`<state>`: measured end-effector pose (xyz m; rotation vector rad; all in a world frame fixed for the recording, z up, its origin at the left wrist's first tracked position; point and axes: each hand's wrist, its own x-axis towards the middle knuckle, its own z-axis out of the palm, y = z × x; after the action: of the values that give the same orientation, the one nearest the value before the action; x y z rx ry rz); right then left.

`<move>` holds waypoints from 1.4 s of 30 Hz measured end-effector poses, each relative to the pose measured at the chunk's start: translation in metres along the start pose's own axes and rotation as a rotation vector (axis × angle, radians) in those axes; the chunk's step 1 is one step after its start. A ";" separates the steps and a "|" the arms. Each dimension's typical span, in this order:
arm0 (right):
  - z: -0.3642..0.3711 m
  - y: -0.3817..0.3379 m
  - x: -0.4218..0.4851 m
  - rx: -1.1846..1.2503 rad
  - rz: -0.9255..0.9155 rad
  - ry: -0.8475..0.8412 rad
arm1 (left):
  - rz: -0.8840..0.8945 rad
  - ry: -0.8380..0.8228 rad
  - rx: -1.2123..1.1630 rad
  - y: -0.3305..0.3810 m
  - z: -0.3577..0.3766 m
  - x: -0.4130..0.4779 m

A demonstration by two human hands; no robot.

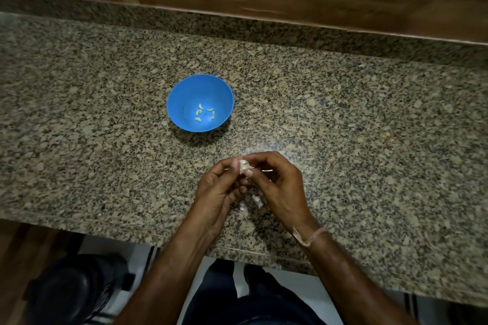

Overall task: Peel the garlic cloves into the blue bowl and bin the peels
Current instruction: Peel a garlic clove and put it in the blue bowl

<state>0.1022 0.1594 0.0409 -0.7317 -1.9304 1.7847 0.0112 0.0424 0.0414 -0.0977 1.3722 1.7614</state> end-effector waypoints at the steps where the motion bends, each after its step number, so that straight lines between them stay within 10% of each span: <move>1: 0.001 -0.001 -0.001 0.006 0.009 0.012 | -0.003 0.008 -0.002 0.000 0.001 0.000; 42: -0.002 -0.002 -0.001 0.024 0.026 0.015 | -0.069 0.024 -0.158 0.016 0.019 -0.001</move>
<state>0.1041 0.1599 0.0432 -0.7637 -1.8951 1.8095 0.0090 0.0569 0.0615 -0.2506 1.2307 1.8133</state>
